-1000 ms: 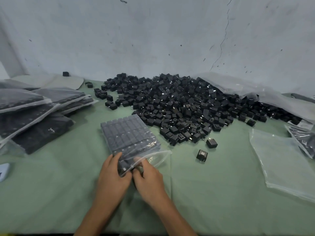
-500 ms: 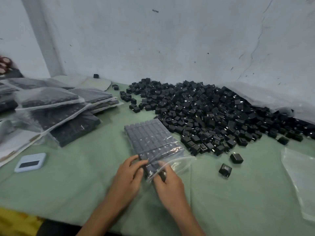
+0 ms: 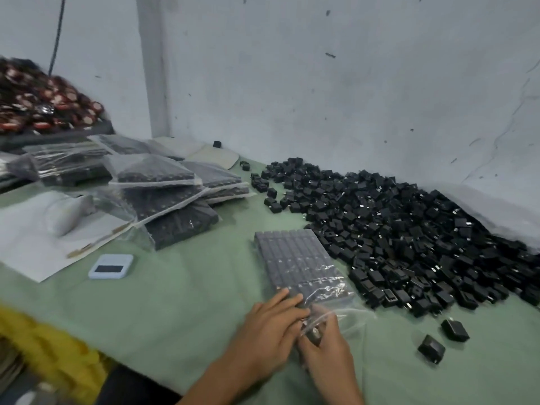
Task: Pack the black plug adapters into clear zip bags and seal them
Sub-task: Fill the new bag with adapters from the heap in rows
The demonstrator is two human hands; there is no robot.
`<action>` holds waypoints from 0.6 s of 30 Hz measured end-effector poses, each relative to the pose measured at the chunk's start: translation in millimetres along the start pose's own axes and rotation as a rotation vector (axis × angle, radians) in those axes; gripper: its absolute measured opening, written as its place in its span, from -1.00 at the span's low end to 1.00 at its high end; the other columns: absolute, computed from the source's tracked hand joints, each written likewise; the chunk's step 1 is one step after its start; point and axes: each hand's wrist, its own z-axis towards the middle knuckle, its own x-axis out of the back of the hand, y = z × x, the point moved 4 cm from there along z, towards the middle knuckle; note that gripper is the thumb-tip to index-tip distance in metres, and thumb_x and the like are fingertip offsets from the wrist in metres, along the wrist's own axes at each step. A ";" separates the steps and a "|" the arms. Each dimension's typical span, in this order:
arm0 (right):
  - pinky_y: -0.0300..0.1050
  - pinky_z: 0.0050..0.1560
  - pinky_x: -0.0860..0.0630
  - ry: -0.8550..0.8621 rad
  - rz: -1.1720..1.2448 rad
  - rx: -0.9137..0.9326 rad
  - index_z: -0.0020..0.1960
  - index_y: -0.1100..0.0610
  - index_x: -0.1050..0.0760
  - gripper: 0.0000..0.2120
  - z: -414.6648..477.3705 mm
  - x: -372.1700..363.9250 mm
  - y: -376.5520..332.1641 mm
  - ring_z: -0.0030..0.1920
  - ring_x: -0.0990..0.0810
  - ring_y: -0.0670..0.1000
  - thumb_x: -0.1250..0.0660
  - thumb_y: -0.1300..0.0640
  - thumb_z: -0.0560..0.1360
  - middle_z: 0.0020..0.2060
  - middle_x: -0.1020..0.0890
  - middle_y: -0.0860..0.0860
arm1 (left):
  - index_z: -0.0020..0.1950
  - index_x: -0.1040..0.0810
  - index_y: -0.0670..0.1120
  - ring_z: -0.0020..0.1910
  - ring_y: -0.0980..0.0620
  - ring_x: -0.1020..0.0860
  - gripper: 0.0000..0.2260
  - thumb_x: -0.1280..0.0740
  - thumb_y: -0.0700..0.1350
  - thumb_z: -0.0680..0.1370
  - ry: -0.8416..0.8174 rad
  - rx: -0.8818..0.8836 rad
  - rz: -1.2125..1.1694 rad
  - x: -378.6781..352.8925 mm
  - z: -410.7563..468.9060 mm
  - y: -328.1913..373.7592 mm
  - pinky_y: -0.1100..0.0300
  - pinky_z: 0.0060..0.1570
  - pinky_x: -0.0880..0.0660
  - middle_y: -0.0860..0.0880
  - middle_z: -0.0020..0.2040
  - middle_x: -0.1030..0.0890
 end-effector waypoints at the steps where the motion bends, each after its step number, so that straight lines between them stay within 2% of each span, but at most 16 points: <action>1: -0.09 -0.24 -0.59 -0.023 0.028 -0.004 0.22 -0.18 -0.41 -0.57 0.8 0.8 1.5 -0.31 -0.67 -0.05 -0.45 0.15 0.46 -0.16 -0.71 -0.10 | 0.44 -0.42 0.19 0.55 0.29 -0.01 -0.62 -0.04 0.12 0.65 0.000 -0.020 0.009 -0.4 -0.2 0.8 0.11 0.42 -0.21 0.32 0.52 -0.23; 4: -0.09 -0.38 -0.54 -0.080 0.134 0.004 0.24 -0.04 -0.44 -0.56 4.5 3.2 2.6 -0.45 -0.58 0.04 -0.32 0.39 0.49 -0.25 -0.69 0.07 | 0.41 -0.48 0.14 0.55 0.16 -0.18 -0.64 -0.12 0.00 0.63 0.011 -0.109 0.043 0.4 -1.1 4.8 0.14 0.32 -0.28 0.24 0.49 -0.35; 7: -0.14 -0.44 -0.51 -0.113 0.209 -0.007 0.19 0.02 -0.48 -0.58 6.0 4.4 0.8 -0.46 -0.54 0.00 -0.24 0.47 0.52 -0.27 -0.68 0.09 | 0.33 -0.56 0.09 0.45 0.07 -0.40 -0.60 -0.29 -0.13 0.50 0.026 -0.201 0.099 1.4 -3.1 10.0 0.16 0.24 -0.40 0.18 0.41 -0.49; 10: -0.10 -0.39 -0.54 -0.124 0.274 -0.011 0.20 0.03 -0.53 -0.57 4.4 5.8 -0.6 -0.40 -0.55 0.05 -0.25 0.48 0.53 -0.19 -0.70 0.10 | 0.26 -0.60 0.11 0.36 0.10 -0.49 -0.59 -0.39 -0.12 0.42 0.056 -0.219 0.124 4.2 -4.8 13.7 0.22 0.18 -0.46 0.19 0.34 -0.55; 12: -0.08 -0.34 -0.57 -0.122 0.307 0.003 0.17 0.01 -0.58 -0.55 0.3 11.0 -1.4 -0.36 -0.57 0.05 -0.26 0.51 0.52 -0.11 -0.72 0.11 | 0.24 -0.61 0.13 0.36 0.14 -0.48 -0.60 -0.38 -0.09 0.42 0.070 -0.208 0.145 6.4 -5.6 15.1 0.33 0.14 -0.43 0.22 0.33 -0.55; 14: -0.12 -0.33 -0.59 -0.097 0.266 0.036 0.06 0.00 -0.65 -0.59 -5.4 21.8 2.2 -0.37 -0.59 0.04 -0.29 0.49 0.52 -0.18 -0.72 0.09 | 0.29 -0.57 0.12 0.43 0.14 -0.41 -0.61 -0.31 -0.11 0.48 0.055 -0.192 0.107 4.5 -5.9 14.1 0.30 0.22 -0.28 0.22 0.38 -0.50; 16: -0.23 -0.32 -0.56 0.047 0.125 0.090 -0.11 -0.05 -0.70 -0.65 -8.9 47.0 10.1 -0.40 -0.59 -0.01 -0.39 0.41 0.50 -0.28 -0.71 0.02 | 0.36 -0.51 0.12 0.50 0.15 -0.28 -0.60 -0.21 -0.12 0.55 0.040 -0.192 0.068 2.6 -5.2 12.9 0.30 0.28 -0.15 0.22 0.45 -0.41; 18: -0.27 -0.20 -0.54 0.291 -0.110 0.147 -0.15 -0.05 -0.70 -0.71 -8.7 83.8 17.3 -0.31 -0.63 -0.04 -0.47 0.36 0.44 -0.24 -0.72 -0.06 | 0.42 -0.44 0.13 0.54 0.21 -0.14 -0.59 -0.14 -0.10 0.59 0.016 -0.174 0.047 1.5 -3.8 11.3 0.32 0.31 -0.07 0.27 0.50 -0.32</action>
